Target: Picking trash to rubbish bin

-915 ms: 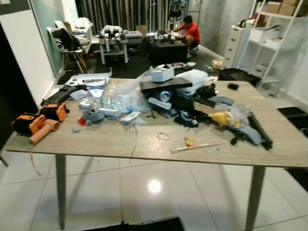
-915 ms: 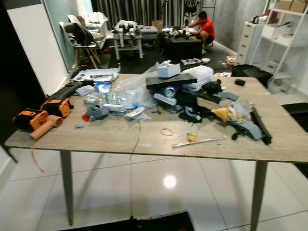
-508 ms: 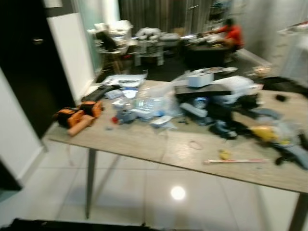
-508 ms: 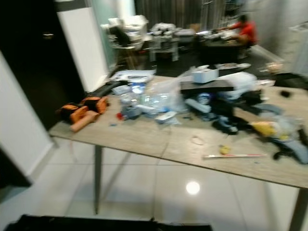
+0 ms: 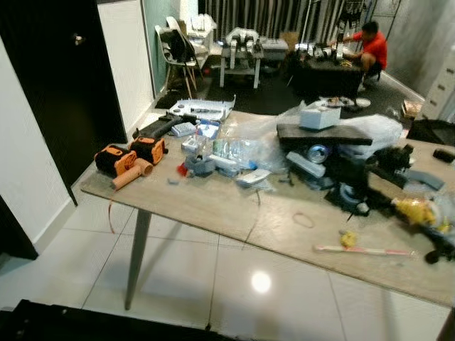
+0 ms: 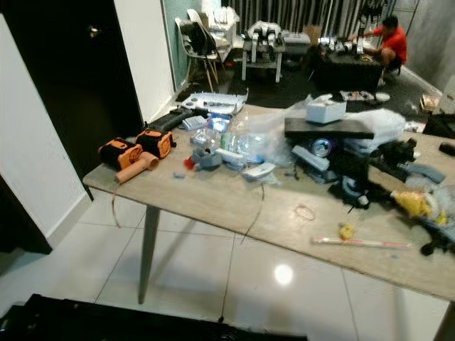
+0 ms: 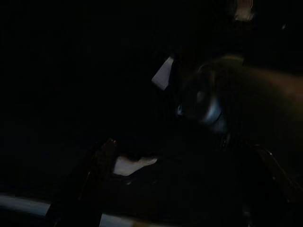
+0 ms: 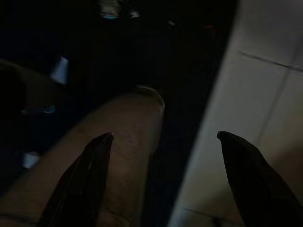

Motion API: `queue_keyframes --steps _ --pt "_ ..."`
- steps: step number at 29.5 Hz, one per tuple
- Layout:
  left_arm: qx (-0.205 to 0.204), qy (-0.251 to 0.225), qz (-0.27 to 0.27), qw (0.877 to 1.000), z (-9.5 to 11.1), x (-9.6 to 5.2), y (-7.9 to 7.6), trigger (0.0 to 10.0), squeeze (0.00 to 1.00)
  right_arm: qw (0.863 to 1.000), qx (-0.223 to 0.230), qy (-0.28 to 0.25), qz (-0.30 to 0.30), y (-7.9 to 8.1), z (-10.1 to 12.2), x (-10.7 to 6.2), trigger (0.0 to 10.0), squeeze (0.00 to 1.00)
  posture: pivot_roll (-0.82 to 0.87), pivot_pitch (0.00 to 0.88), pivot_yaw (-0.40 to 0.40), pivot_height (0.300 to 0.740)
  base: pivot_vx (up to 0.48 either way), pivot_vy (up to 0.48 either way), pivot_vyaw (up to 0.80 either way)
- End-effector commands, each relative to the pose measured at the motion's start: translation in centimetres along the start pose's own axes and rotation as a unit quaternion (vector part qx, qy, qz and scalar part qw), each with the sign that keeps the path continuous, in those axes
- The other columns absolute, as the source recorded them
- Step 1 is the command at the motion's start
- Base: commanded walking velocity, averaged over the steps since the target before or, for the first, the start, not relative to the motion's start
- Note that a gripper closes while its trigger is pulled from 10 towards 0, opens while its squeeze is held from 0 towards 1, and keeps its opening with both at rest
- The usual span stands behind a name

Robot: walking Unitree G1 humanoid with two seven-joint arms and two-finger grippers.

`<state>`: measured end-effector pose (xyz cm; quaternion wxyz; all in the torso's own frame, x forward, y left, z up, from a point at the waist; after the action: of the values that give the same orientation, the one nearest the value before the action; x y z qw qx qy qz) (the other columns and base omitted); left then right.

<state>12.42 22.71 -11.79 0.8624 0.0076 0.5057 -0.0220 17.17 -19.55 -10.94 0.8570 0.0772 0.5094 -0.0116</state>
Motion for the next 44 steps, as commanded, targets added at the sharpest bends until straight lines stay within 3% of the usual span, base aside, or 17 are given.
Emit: queue_keyframes --steps 1,10,18,20,21,23,24,25,28,29,31,34,35,36,37,41,44 --pt "-0.014 0.011 0.006 1.0 -1.0 -0.2 0.1 10.0 0.0 1.0 -0.002 0.011 -0.009 -0.3 -0.7 -0.1 10.0 0.0 -0.03 0.095 0.029 0.74 0.0 0.0 0.0" --pt "0.023 -0.099 -0.022 0.995 5.2 0.5 0.0 10.0 0.0 0.981 0.038 -0.14 0.128 4.1 9.3 -0.1 10.0 0.0 -0.03 0.105 0.028 0.74 0.0 0.0 0.0" --pt "0.017 -0.279 -0.072 0.957 14.5 -0.7 0.6 10.0 0.0 0.884 0.031 -0.212 0.415 10.1 16.8 -3.8 10.0 0.0 -0.04 0.106 0.026 0.74 0.0 0.0 0.0" --pt "0.008 -0.354 -0.11 0.929 17.5 -2.0 1.1 10.0 0.0 0.828 0.007 -0.22 0.516 11.6 18.4 -6.0 10.0 0.57 -0.05 0.105 0.025 0.74 0.0 0.0 0.0" --pt "0.008 -0.354 -0.11 0.929 17.5 -2.0 1.1 10.0 0.0 0.828 0.007 -0.22 0.516 11.6 18.4 -6.0 10.0 0.57 -0.05 0.105 0.025 0.74 0.0 0.0 0.0" --pt "0.017 -0.427 -0.161 0.89 20.2 -3.8 1.3 10.0 0.0 0.756 -0.012 -0.239 0.609 12.6 20.1 -8.9 10.0 1.0 -0.05 0.103 0.022 0.74 0.0 0.0 0.0" --pt "0.034 -0.469 -0.203 0.859 21.5 -5.3 1.3 10.0 0.0 0.713 -0.008 -0.265 0.649 12.9 21.5 -11.0 10.0 1.0 -0.05 0.103 0.018 0.74 0.0 0.0 0.0" --pt "0.034 -0.469 -0.203 0.859 21.5 -5.3 1.3 10.0 0.0 0.713 -0.008 -0.265 0.649 12.9 21.5 -11.0 10.0 1.0 -0.05 0.103 0.018 0.74 0.0 0.0 0.0" --pt "0.06 -0.514 -0.274 0.811 22.8 -7.7 1.1 10.0 0.0 0.683 -0.001 -0.311 0.661 12.7 23.6 -12.9 10.0 1.0 -0.05 0.104 0.014 0.74 0.0 0.0 0.0" --pt "0.106 -0.539 -0.33 0.768 23.5 -10.1 0.5 10.0 0.0 0.673 -0.01 -0.357 0.648 12.1 25.6 -14.2 10.0 1.0 -0.04 0.105 0.01 0.74 0.0 0.0 0.0" --pt "0.141 -0.55 -0.349 0.746 24.2 -11.6 -0.1 10.0 0.0 0.671 -0.028 -0.378 0.637 11.4 26.7 -15.0 10.0 1.0 -0.04 0.105 0.009 0.74 0.0 0.0 0.0" --pt "0.184 -0.572 -0.344 0.721 25.7 -13.4 -0.9 10.0 0.0 0.708 -0.138 -0.347 0.6 10.0 26.7 -15.7 10.0 1.0 -0.03 0.106 0.007 0.74 0.0 0.0 0.0" --pt "0.199 -0.588 -0.331 0.711 26.9 -14.3 -1.1 10.0 0.0 0.745 -0.244 -0.296 0.546 8.1 26.0 -15.5 10.0 0.27 -0.03 0.104 0.005 0.74 0.0 0.0 0.0" --pt "0.201 -0.592 -0.329 0.708 27.1 -14.5 -1.1 10.0 0.0 0.752 -0.268 -0.283 0.532 7.7 25.8 -15.6 10.0 0.27 -0.03 0.104 0.005 0.74 0.0 0.0 0.0" --pt "0.208 -0.601 -0.319 0.702 27.8 -15.0 -1.2 10.0 0.0 0.771 -0.295 -0.274 0.493 6.2 26.3 -15.7 10.0 0.0 -0.03 0.109 -0.003 0.74 0.0 0.0 0.0" --pt "0.25 -0.623 -0.294 0.681 29.7 -17.1 -2.2 10.0 0.0 0.824 -0.369 -0.284 0.323 0.0 29.8 -18.8 10.0 0.0 -0.04 0.113 -0.011 0.74 0.0 0.0 0.0" --pt "0.263 -0.626 -0.288 0.676 30.3 -17.7 -2.6 10.0 0.0 0.834 -0.391 -0.287 0.264 -2.0 31.1 -20.6 10.0 0.0 -0.05 0.115 -0.012 0.74 0.0 0.0 0.0"
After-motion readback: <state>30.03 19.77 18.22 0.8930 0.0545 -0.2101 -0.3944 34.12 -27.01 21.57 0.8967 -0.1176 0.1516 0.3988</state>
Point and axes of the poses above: a point about 5 cm out from each wrist's last joint towards the gripper, its own x axis pointing out of the wrist towards the gripper, its own z axis along the axis of the wrist's last joint, y = z × x, the point moved 2 cm from there along x, pointing out of the wrist towards the gripper, and after that the axes turned 14 degrees about x, right-handed, at the moved point
